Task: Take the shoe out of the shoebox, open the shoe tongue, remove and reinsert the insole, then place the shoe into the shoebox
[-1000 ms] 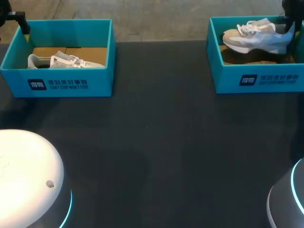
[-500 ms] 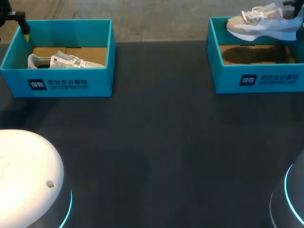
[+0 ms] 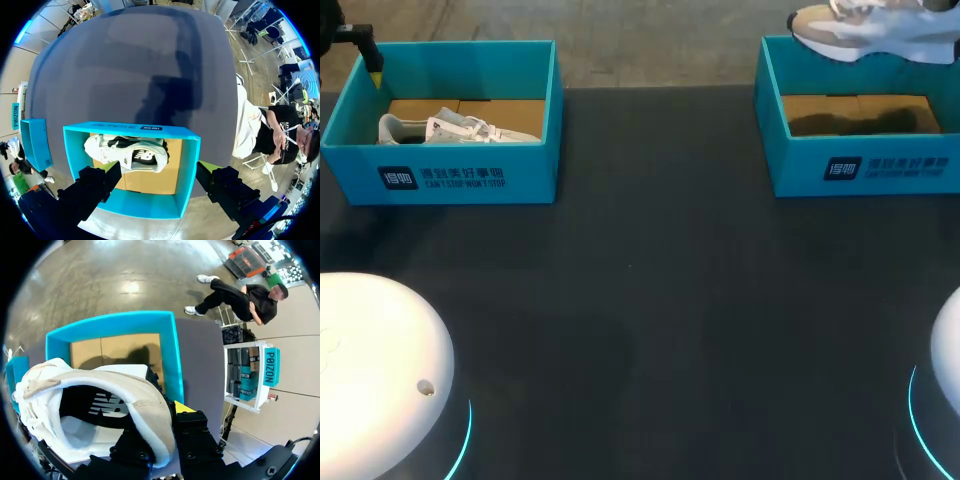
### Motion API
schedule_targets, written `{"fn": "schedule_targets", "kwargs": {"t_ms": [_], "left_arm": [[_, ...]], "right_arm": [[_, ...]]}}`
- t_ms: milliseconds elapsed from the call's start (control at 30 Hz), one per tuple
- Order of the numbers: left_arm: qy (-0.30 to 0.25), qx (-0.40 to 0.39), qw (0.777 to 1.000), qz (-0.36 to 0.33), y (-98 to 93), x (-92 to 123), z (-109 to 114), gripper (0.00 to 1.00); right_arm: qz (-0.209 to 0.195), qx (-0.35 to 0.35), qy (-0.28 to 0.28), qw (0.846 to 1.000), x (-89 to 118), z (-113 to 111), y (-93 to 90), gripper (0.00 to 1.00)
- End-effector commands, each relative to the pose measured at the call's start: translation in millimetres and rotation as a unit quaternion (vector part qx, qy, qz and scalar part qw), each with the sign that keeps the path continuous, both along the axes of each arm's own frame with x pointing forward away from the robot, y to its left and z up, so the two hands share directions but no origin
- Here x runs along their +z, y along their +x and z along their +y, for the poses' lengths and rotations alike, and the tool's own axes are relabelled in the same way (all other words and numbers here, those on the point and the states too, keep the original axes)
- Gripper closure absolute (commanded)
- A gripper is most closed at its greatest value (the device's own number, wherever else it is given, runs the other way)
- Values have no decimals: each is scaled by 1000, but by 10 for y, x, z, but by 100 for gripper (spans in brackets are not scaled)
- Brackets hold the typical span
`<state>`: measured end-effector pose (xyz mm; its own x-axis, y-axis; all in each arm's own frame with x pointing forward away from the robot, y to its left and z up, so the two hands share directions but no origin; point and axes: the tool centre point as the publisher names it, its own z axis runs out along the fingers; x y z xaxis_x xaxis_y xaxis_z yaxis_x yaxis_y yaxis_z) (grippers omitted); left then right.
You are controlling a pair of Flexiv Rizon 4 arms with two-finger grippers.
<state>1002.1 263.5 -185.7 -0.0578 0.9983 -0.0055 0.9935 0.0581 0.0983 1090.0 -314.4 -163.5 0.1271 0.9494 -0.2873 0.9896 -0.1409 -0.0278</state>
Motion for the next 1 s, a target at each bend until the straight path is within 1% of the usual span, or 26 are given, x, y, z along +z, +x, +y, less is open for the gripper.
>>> {"fn": "schedule_targets", "kwargs": {"t_ms": [33,133,233,333,467,533,633,767,967,1000], "left_arm": [[2,0,1000,-1,-13,4,-1,0],[2,0,1000,-1,-13,4,-1,0],[2,0,1000,-1,-13,4,-1,0],[2,0,1000,-1,-13,4,-1,0],[2,0,1000,-1,-13,4,-1,0],[2,0,1000,-1,-13,4,-1,0],[2,0,1000,-1,-13,4,-1,0],[2,0,1000,-1,-13,4,-1,0],[2,0,1000,-1,-13,4,-1,0],[2,0,1000,-1,-13,4,-1,0]], "right_arm": [[-99,20,-16,995,347,250,-652,100],[-103,15,-15,994,407,330,-798,100],[-106,9,-12,994,476,461,-1006,100],[-111,4,-4,994,498,579,-1168,100],[-119,4,6,993,518,805,-1437,100],[-122,4,6,992,527,908,-1542,100],[-129,8,6,992,504,1137,-1739,100],[-130,8,5,991,434,1367,-1929,100],[-129,7,19,991,335,1664,-2175,100],[-129,7,19,991,335,1664,-2175,100]]}}
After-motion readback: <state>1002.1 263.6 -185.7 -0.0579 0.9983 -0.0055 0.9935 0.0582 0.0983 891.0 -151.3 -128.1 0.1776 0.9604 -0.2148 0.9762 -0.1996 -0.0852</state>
